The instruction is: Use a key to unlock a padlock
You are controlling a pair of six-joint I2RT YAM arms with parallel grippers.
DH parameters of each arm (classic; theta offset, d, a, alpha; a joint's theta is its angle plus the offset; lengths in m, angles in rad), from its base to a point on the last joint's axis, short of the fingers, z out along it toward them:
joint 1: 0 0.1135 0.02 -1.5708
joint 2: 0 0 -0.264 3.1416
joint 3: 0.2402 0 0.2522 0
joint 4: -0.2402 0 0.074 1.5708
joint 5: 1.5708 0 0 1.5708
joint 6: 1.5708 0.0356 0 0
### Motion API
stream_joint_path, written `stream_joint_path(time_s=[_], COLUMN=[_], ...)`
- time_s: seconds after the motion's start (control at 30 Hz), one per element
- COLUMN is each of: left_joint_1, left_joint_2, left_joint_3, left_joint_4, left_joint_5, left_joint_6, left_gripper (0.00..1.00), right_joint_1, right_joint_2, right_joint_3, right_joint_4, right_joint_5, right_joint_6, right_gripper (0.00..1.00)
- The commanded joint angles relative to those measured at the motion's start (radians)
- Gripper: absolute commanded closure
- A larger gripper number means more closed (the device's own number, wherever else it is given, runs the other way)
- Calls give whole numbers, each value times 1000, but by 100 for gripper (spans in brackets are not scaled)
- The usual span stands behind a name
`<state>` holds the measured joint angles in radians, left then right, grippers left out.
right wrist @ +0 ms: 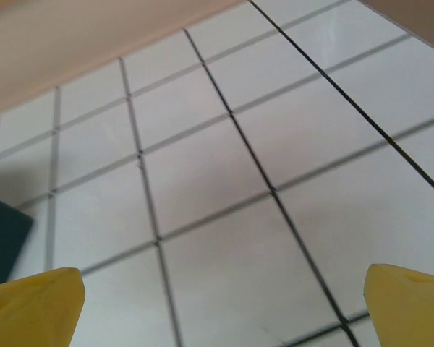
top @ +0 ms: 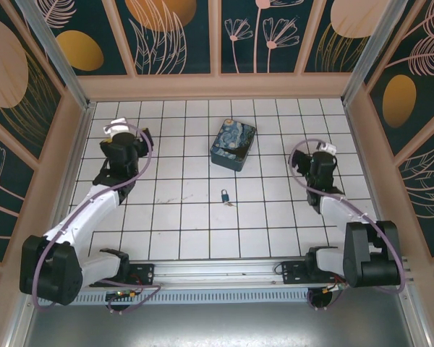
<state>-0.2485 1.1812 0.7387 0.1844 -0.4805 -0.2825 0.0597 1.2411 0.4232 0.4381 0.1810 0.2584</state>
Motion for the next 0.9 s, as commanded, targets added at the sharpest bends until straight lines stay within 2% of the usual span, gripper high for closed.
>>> stream_joint_path(time_s=[0.0, 0.1, 0.23, 0.47, 0.67, 0.73, 0.83, 0.87], left_joint_1=[53, 88, 105, 136, 167, 187, 206, 212], left_joint_2=[-26, -19, 25, 172, 291, 299, 351, 338], left_joint_3=[-81, -157, -267, -459, -502, -493, -521, -509], left_joint_4=[203, 302, 477, 885, 1061, 1046, 1149, 1101], left_joint_5=[0, 27, 37, 96, 154, 211, 262, 280], left_joint_6=[74, 117, 167, 240, 225, 218, 215, 212], left_gripper=[1, 1, 1, 1, 2, 1, 1, 1], right_joint_1=[-4, -4, -6, -16, -20, -26, -52, -64], right_joint_2=[11, 42, 113, 180, 302, 292, 298, 299], right_joint_3=[-91, -141, -153, -230, -285, -267, -225, -209], right_joint_4=[368, 488, 564, 788, 1003, 946, 875, 851], right_joint_5=[75, 54, 37, -31, -73, -91, -144, -161], right_joint_6=[-149, -194, -233, -273, -292, -288, -275, -266], right_gripper=[1, 1, 1, 1, 1, 1, 1, 1])
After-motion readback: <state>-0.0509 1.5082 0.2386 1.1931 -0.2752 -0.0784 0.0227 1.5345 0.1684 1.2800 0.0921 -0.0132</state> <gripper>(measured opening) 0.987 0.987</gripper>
